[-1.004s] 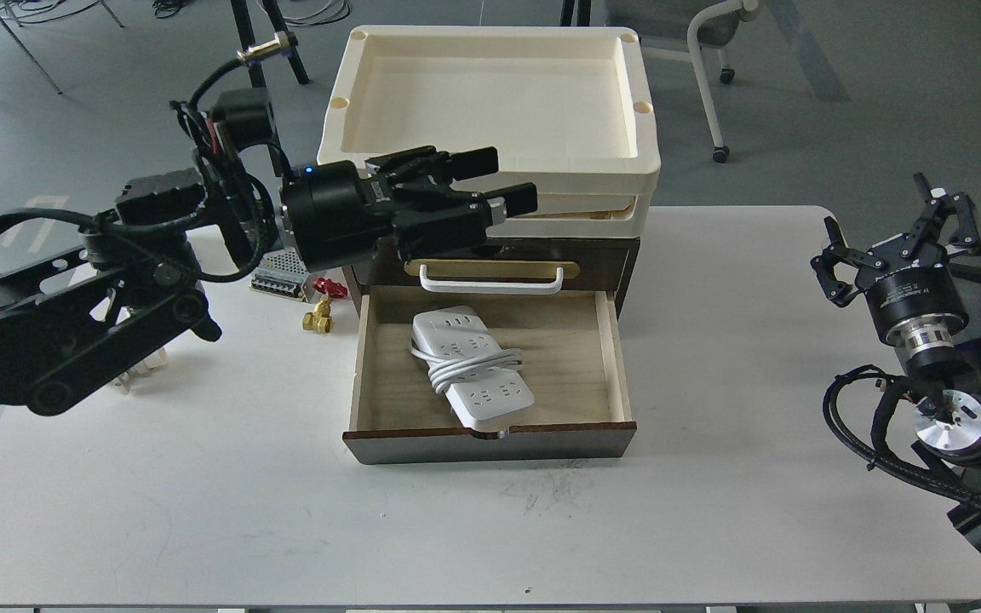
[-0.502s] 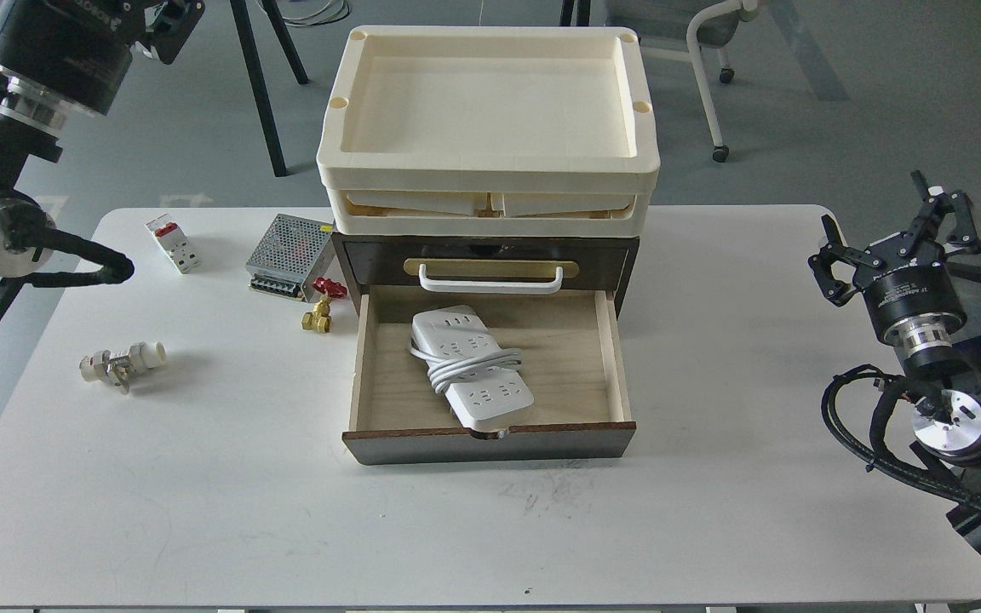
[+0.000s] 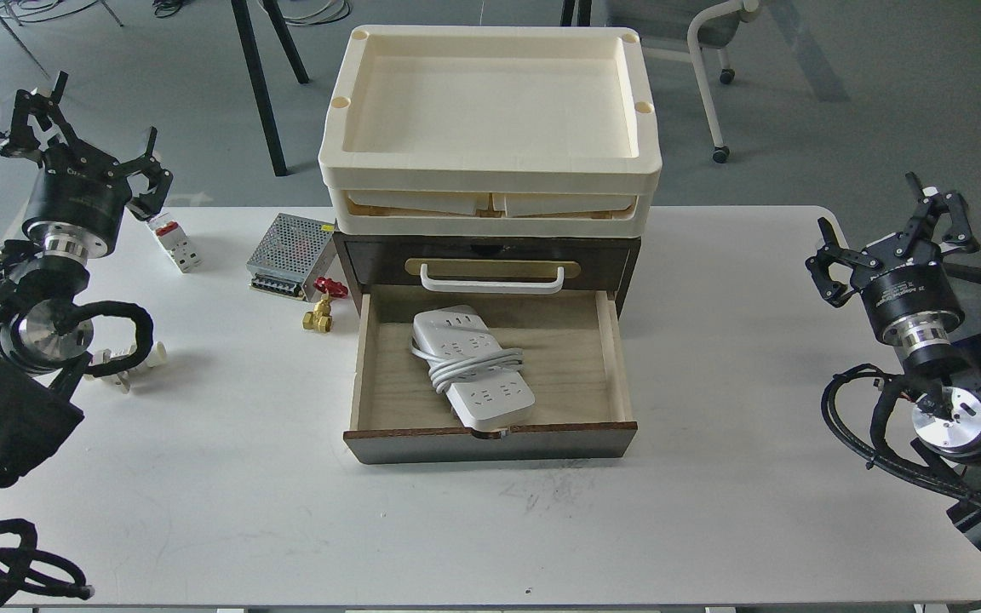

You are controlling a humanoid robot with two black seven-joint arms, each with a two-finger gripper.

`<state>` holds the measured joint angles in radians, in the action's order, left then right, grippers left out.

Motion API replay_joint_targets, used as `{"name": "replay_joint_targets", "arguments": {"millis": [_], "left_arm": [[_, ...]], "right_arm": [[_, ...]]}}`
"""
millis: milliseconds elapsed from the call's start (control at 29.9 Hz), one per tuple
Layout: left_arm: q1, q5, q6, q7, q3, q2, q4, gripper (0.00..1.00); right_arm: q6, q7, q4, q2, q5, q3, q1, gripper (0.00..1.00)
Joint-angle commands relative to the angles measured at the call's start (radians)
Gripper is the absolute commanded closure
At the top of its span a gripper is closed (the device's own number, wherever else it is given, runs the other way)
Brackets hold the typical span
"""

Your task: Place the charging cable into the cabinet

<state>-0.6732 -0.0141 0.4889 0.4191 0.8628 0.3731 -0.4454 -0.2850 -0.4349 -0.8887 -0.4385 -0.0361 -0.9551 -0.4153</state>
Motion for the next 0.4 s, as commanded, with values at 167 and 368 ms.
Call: {"name": "replay_joint_targets", "arguments": {"millis": [167, 368], "left_arm": [[0.052, 0.0, 0.0, 0.009, -0.011, -0.037, 0.004, 0.0], [0.066, 0.0, 0.0, 0.013, -0.01, -0.051, 0.002, 0.0]], "right_arm": [[0.02, -0.01, 0.005, 0.001, -0.001, -0.016, -0.003, 0.0], [0.021, -0.011, -0.002, 0.001, -0.001, -0.03, -0.007, 0.0]]}}
